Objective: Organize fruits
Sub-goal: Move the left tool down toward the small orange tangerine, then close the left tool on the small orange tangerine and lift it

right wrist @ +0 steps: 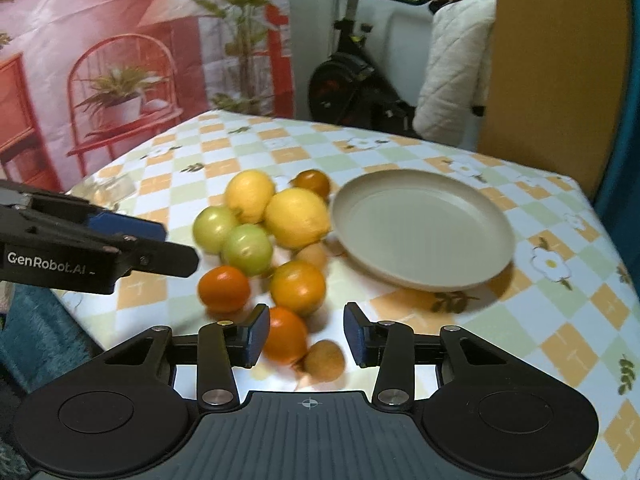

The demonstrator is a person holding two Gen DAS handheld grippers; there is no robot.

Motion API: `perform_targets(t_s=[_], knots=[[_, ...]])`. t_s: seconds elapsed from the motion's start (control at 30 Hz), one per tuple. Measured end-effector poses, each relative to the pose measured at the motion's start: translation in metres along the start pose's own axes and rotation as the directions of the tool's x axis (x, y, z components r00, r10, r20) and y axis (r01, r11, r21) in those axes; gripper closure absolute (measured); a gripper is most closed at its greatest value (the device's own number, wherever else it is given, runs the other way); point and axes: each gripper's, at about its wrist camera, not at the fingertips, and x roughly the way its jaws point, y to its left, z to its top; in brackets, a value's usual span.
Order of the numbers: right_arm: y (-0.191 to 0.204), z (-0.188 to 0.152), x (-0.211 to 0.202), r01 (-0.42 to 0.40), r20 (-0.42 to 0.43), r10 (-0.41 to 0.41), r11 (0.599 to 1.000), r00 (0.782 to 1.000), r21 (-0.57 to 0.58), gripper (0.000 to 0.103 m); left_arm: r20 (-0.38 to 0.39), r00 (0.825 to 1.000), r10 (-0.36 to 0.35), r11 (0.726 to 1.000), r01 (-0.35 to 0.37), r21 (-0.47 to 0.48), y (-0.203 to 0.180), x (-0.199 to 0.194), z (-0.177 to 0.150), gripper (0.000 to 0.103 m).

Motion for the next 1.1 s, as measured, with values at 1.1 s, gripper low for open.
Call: perform_targets(t_s=[1.1], knots=[[0.018, -0.008, 0.026, -0.089, -0.041, 0.086, 0.993, 0.995, -0.078, 0.076, -0.113, 0.985, -0.130, 0.987, 0.118, -0.104, 0.008, 0.030, -0.012, 0.067]])
